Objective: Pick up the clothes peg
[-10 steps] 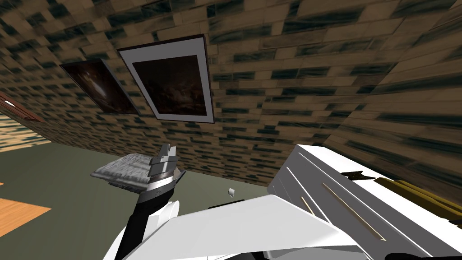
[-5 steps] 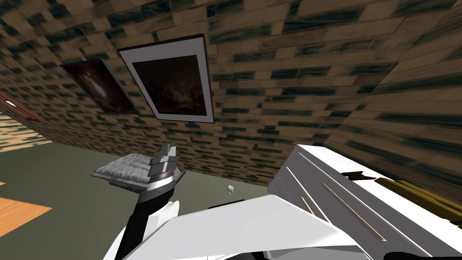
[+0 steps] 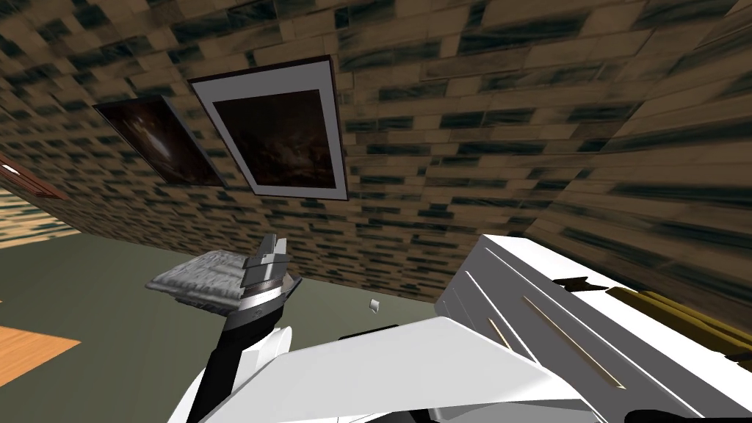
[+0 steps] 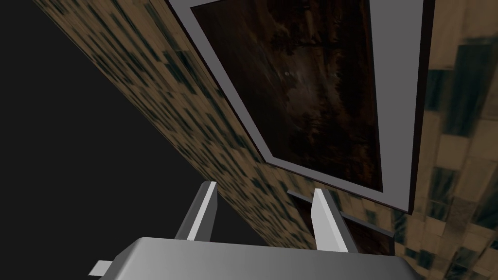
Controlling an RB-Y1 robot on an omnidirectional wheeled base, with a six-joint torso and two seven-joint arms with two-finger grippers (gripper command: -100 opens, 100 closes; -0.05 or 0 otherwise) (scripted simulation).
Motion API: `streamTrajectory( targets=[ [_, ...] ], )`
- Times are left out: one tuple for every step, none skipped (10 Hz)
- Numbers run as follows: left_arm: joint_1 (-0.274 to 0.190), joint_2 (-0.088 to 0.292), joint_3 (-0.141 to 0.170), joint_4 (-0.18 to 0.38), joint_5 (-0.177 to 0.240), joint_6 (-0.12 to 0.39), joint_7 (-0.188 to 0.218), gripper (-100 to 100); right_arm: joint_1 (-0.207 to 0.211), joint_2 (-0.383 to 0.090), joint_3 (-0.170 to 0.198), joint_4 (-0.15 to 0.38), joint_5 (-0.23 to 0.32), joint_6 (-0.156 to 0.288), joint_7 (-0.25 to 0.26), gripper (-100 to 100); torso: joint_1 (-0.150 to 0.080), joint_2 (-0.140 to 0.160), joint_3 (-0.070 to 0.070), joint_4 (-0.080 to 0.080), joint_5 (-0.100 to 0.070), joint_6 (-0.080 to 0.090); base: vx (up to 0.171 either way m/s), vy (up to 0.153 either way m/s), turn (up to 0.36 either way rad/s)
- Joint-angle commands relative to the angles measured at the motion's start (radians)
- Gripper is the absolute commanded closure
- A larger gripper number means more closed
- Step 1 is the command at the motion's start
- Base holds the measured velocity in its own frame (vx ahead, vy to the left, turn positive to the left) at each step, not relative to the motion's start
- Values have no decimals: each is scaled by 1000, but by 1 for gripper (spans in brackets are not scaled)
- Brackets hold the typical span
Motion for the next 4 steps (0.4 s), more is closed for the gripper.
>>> streamTrajectory(
  targets=[
    [0,0,0,0,0,0,0,0,28,-7,-14,-14,-12,-3,0,100,0,0,0,0,0,0,0,0,0],
    [0,0,0,0,0,0,0,0,43,-14,-21,-10,-20,-14,0,100,0,0,0,0,0,0,-2,4,-10],
    [0,0,0,0,0,0,0,0,39,-10,-19,-15,-17,-7,0,100,0,0,0,0,0,0,0,0,0],
    [0,0,0,0,0,0,0,0,43,-11,-20,-17,-19,-7,0,0,0,0,0,0,-1,0,0,0,0]
  ],
)
